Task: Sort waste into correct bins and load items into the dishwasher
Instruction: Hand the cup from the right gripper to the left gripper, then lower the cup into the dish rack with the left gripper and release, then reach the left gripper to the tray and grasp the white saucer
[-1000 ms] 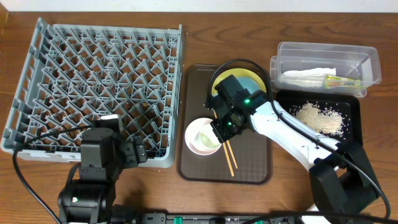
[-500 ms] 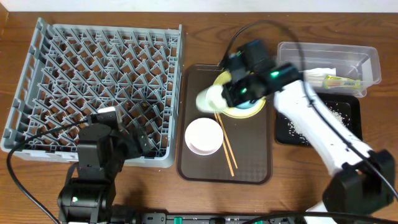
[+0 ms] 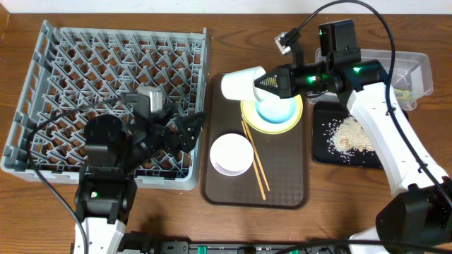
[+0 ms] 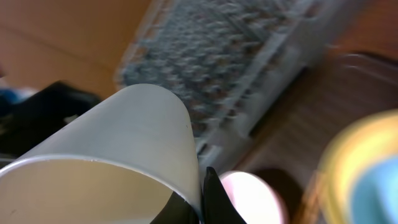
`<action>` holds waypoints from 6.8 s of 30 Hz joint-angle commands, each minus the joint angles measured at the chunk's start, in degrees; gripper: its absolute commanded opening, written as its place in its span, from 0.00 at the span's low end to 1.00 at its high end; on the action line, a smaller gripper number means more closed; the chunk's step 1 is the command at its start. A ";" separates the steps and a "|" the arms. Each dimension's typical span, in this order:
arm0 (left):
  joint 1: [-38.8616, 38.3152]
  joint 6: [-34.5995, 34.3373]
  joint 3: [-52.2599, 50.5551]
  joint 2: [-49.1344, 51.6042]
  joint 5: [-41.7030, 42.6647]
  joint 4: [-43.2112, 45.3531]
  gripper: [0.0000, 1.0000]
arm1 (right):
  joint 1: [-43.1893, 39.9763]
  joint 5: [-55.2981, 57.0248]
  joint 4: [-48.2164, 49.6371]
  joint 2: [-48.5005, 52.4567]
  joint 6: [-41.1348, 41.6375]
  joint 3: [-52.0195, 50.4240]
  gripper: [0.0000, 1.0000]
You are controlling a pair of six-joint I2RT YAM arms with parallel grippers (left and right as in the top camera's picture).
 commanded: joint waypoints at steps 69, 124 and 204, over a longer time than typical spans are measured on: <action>0.24 -11.37 0.98 5.51 31.69 29.66 0.74 | 11.45 -29.66 1.73 -0.33 0.35 0.28 0.09; 15.78 2.01 14.71 27.32 -36.54 -41.38 0.69 | -5.60 42.99 -27.74 -13.51 -9.49 2.29 0.43; -7.17 6.95 23.98 27.12 -6.60 -18.58 0.07 | -11.43 56.52 -27.74 -13.86 11.69 2.29 0.99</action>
